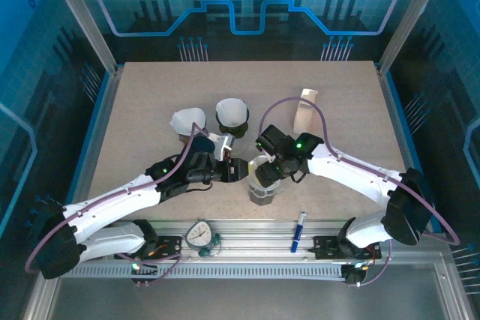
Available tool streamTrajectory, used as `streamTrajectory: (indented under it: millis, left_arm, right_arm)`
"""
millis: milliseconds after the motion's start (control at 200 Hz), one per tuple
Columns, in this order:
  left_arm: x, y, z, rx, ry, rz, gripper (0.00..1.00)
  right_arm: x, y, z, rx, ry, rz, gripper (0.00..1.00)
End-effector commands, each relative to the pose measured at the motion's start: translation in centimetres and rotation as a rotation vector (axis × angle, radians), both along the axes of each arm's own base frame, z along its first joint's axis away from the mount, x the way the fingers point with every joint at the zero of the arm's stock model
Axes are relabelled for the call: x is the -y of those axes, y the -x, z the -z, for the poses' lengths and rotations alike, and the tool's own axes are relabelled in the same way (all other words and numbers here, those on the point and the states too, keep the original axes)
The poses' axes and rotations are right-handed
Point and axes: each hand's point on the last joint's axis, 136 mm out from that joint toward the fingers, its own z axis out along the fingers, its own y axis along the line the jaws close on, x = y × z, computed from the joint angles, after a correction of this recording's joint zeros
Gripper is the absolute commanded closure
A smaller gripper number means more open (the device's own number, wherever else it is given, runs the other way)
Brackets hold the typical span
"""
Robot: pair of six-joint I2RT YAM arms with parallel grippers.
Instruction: Place the coffee filter in the dripper
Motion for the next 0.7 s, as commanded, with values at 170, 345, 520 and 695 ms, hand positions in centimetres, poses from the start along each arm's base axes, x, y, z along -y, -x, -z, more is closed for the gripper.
streamTrajectory:
  millis: [170,345,520,695]
  left_arm:
    - [0.0,0.2,0.2,0.002,-0.015,0.007,0.72]
    - [0.1,0.2,0.2,-0.003,-0.012,0.008,0.77]
    - [0.1,0.3,0.2,-0.008,-0.012,0.006,0.80]
    - [0.0,0.3,0.3,-0.012,-0.014,0.002,0.79]
  right_arm:
    - [0.1,0.1,0.5,-0.007,0.039,0.001,0.22]
    - [0.1,0.1,0.4,-0.002,0.039,0.002,0.22]
    - [-0.2,-0.3,-0.7,0.029,0.011,-0.003,0.22]
    - [-0.3,-0.6,-2.5,0.068,-0.035,0.003,0.21]
